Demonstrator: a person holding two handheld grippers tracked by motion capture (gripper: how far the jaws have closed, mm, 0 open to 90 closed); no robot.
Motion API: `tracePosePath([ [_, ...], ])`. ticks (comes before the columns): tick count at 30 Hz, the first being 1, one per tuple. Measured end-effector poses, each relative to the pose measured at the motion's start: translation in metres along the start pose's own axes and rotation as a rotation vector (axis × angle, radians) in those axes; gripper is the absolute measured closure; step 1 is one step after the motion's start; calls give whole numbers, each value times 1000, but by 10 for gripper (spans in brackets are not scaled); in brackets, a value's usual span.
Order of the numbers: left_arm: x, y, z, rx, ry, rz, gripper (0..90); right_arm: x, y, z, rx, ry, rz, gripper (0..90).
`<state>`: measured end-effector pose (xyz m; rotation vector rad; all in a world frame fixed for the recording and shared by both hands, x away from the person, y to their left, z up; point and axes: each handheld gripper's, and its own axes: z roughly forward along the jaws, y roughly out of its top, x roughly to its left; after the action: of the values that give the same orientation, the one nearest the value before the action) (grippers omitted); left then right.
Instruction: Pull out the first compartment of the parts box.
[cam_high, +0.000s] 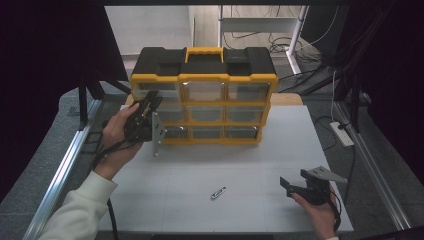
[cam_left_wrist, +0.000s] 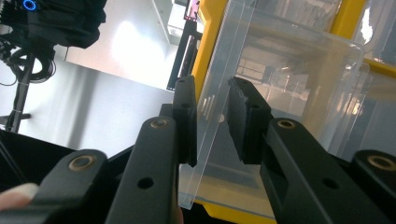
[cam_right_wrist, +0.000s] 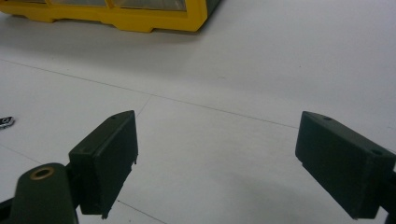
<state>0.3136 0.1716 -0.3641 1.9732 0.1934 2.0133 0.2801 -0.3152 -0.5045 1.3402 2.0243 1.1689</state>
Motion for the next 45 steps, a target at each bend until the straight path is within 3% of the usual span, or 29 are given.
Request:
tracePosePath([
  [45, 0, 3, -19, -19, -6, -1, 732, 1, 0, -1, 2, -8, -1, 138],
])
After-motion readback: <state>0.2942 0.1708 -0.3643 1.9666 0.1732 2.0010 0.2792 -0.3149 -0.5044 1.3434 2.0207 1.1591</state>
